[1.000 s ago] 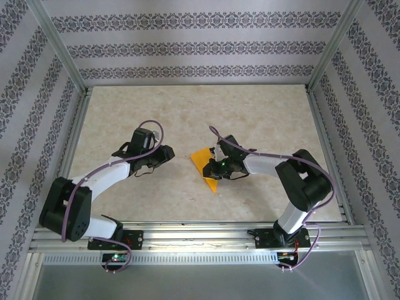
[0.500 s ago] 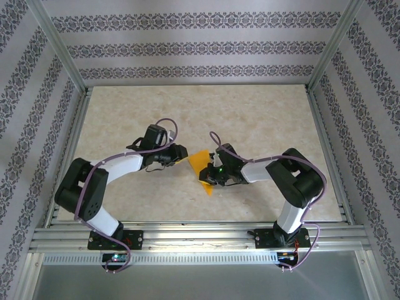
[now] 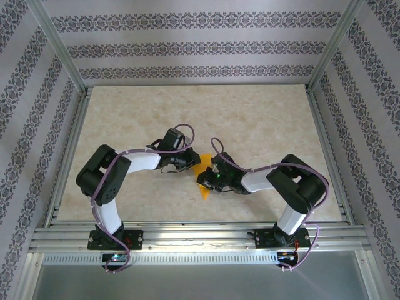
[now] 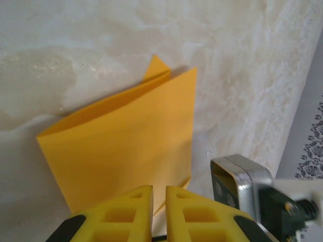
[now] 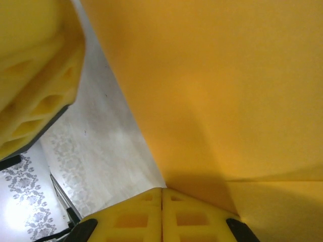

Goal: Fold a paper plane with a square sheet of paper (pick it up from the middle)

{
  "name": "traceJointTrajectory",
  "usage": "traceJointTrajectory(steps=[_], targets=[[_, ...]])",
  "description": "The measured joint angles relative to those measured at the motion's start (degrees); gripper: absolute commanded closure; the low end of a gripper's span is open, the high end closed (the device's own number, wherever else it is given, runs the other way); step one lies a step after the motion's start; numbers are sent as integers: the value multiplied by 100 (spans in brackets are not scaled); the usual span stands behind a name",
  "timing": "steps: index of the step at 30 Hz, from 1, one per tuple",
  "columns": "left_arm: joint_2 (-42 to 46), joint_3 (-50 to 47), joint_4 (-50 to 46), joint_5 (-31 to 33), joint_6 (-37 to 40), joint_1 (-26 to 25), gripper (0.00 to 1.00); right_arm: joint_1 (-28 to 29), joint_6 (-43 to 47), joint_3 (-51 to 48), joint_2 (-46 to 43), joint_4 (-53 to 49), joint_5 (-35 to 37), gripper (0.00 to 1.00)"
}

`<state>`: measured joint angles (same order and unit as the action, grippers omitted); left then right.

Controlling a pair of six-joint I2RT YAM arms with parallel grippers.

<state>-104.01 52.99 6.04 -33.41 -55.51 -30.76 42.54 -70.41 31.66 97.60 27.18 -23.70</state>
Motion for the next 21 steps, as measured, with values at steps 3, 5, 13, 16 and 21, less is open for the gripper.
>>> traceJointTrajectory(steps=[3,5,13,16,21], targets=[[-140,0,87,50,-50,-2,87,101,-170,-129,-63,190,227,93],[-205,0,90,116,-50,-4,87,181,-195,-181,-149,184,350,92],[-407,-2,219,151,-24,-4,89,181,236,-170,-1187,-455,673,85],[-409,-4,219,149,46,-4,89,-210,492,-179,-1692,-833,680,80],[-417,-4,221,90,243,-4,89,-1150,1001,-179,-1980,-1762,527,77]])
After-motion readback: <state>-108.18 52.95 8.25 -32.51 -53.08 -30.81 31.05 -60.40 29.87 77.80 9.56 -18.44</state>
